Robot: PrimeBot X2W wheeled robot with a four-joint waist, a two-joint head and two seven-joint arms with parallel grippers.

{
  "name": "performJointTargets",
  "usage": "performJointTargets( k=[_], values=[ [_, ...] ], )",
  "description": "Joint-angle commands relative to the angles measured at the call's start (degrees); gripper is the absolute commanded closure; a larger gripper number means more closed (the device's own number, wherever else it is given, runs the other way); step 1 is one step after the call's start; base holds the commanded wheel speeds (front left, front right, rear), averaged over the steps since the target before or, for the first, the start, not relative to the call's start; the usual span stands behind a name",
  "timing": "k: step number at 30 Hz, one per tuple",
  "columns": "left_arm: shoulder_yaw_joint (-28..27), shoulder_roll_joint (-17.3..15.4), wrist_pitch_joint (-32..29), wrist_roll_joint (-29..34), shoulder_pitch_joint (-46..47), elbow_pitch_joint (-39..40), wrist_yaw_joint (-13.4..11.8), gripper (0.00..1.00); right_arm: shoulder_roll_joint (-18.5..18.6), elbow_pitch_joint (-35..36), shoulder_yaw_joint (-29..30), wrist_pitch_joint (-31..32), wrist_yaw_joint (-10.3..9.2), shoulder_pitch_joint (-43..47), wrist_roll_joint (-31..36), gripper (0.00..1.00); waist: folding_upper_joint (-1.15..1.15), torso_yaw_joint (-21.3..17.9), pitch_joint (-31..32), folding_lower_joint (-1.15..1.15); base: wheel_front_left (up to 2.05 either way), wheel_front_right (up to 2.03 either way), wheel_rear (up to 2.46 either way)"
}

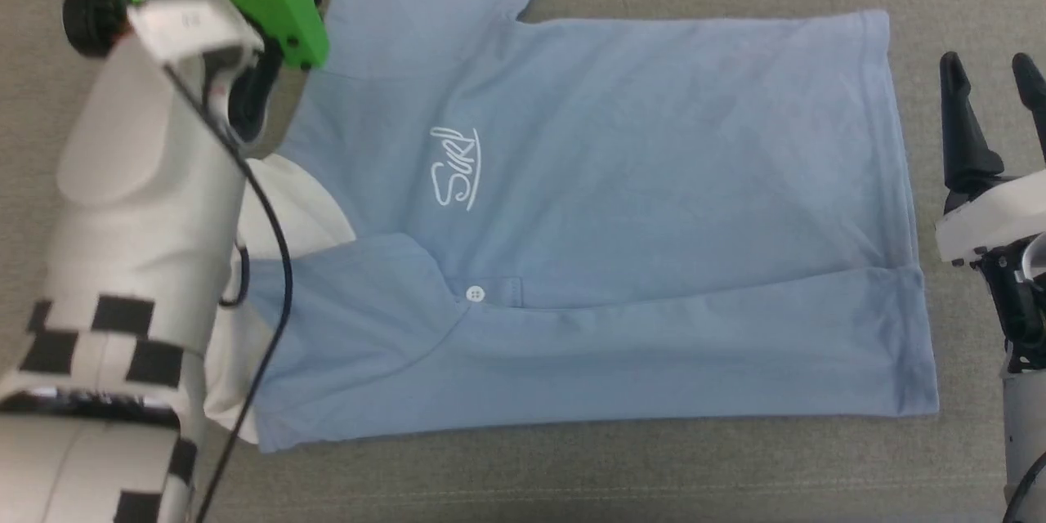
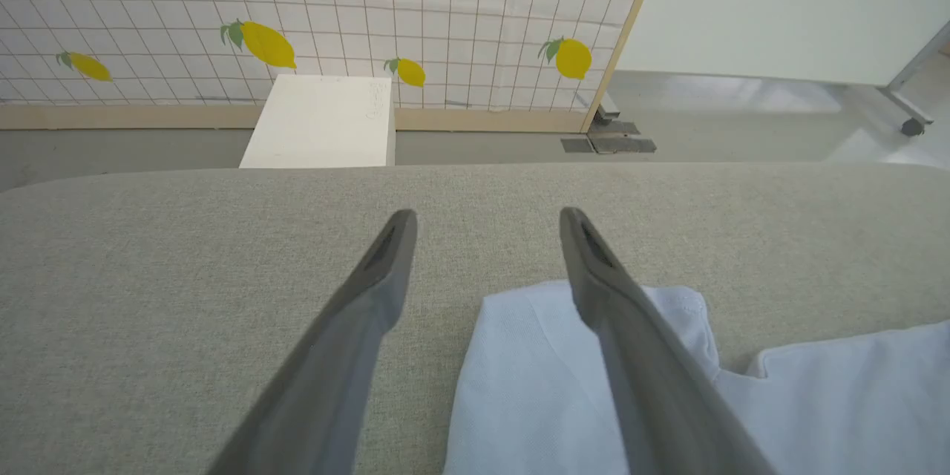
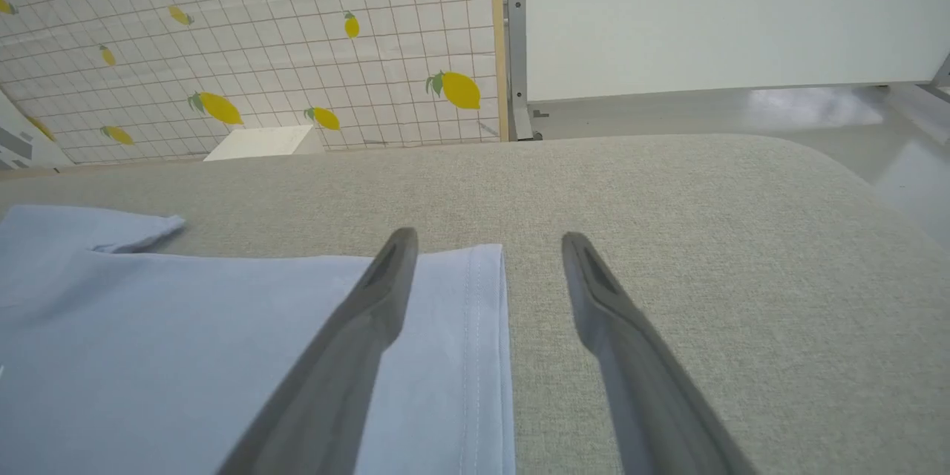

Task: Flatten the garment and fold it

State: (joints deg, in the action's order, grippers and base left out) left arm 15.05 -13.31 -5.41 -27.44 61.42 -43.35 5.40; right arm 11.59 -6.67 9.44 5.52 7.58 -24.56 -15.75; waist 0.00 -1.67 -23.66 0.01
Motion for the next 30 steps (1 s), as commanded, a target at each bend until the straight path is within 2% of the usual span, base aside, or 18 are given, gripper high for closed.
performJointTargets(
  k=[1, 7, 13, 17, 19, 20, 26, 30],
  values=[
    [0.31, -0.16, -2.17, -0.1, 2.82, -1.61, -0.57, 0.0, -0.17, 0.35, 0.11, -0.29, -0.09, -0.64, -0.44, 0.0, 0.0, -3.08, -3.92, -0.01, 0.0, 0.0, 0.0],
    [2.59, -0.11, -15.54, 1.08, 10.55, -8.84, -3.68, 0.0, -0.65, 0.61, 1.02, -0.97, -0.09, -0.16, -0.75, 0.0, 0.0, -4.84, -6.91, -0.01, 0.0, 0.0, 0.0],
    [5.89, -0.16, -29.68, 3.29, 12.47, -14.96, -8.22, 0.0, -1.03, 0.59, 1.69, -1.8, -0.09, 0.08, -0.97, 0.0, 0.0, -5.35, -7.85, -0.01, 0.0, 0.0, 0.0],
    [6.7, 0.54, -33.95, 2.88, 11.47, -15.9, -8.11, 0.0, -1.19, 0.77, 1.9, -1.84, -0.09, -0.21, -0.89, 0.0, 0.0, -5.0, -8.17, -0.01, 0.0, 0.0, 0.0],
    [6.42, 0.81, -34.02, 2.21, 11.14, -15.34, -7.81, 0.69, -1.25, 0.93, 1.78, -1.79, -0.09, -0.46, -0.86, 0.0, 0.0, -4.79, -8.45, -0.01, 0.0, 0.0, 0.0],
    [6.35, 0.92, -34.14, 1.89, 10.91, -15.14, -7.51, 1.0, -1.26, 0.97, 1.69, -1.76, -0.09, -0.58, -0.87, 0.0, 0.0, -4.7, -8.53, -0.01, 0.0, 0.0, 0.0],
    [4.39, 1.02, -31.93, -1.02, 10.22, -12.66, -5.48, 1.0, -0.42, 1.08, 1.59, -0.45, -0.09, -1.67, -0.61, 0.0, 0.0, -3.96, -8.37, -0.01, 0.0, 0.0, 0.0],
    [2.94, 1.1, -30.35, -3.02, 9.95, -11.05, -4.33, 1.0, 1.86, 1.23, 1.41, 4.62, -0.09, -3.83, 0.37, 0.0, 0.0, -3.26, -7.4, -0.01, 0.0, 0.0, 0.0]
  ],
)
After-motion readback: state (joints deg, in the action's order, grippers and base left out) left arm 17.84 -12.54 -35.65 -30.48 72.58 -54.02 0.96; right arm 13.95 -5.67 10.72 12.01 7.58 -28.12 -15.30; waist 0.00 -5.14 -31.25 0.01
